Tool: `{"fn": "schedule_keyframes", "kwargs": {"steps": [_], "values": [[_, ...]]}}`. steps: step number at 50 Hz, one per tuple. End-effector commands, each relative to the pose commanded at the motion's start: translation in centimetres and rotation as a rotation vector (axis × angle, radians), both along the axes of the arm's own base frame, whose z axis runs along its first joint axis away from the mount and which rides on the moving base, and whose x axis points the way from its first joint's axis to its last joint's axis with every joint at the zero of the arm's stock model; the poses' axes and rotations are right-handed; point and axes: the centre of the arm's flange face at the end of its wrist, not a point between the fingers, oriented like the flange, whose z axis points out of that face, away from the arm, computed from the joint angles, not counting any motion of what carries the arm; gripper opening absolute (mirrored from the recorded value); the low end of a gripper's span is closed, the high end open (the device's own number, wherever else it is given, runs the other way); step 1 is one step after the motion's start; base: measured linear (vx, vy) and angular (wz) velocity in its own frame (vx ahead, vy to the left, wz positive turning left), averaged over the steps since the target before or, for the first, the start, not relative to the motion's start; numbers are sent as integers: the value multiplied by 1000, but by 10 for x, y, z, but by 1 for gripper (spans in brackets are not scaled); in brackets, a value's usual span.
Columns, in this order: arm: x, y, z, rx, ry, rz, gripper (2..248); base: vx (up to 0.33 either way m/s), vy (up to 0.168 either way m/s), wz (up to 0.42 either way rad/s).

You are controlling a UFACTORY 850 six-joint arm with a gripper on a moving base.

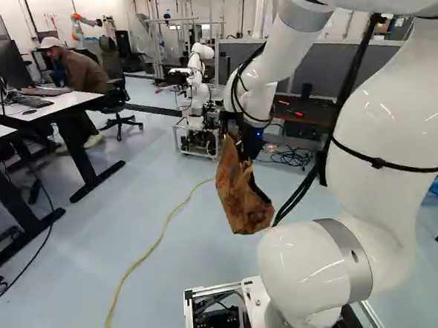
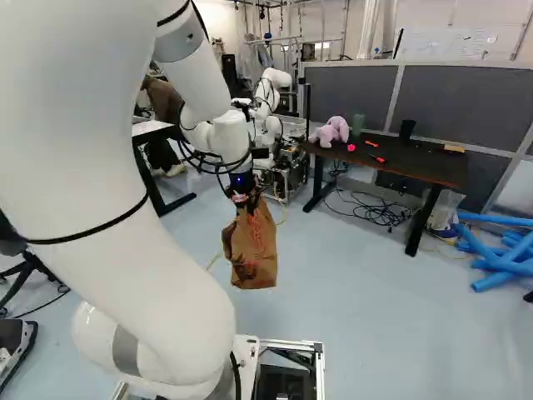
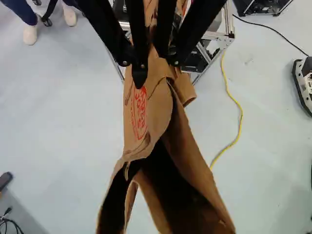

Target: Pick up the bag on the ground and place it on the table

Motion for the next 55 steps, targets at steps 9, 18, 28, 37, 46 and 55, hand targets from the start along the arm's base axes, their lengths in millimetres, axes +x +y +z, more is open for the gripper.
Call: {"fn": "schedule_keyframes", "kwargs": {"steps": [9,18,28,37,46,55], "values": [[-2,-4,13,-5,23,2,21,0,0,0],[-4,-8,25,-4,46,-4,21,0,0,0],[-6,-12,40,-1,71,-12,21,0,0,0],[-8,-15,54,2,93,-20,21,0,0,0],[-10,-19,67,5,114,-27,21,0,0,0],[-12,-22,81,8,135,-35,21,0,0,0]]}}
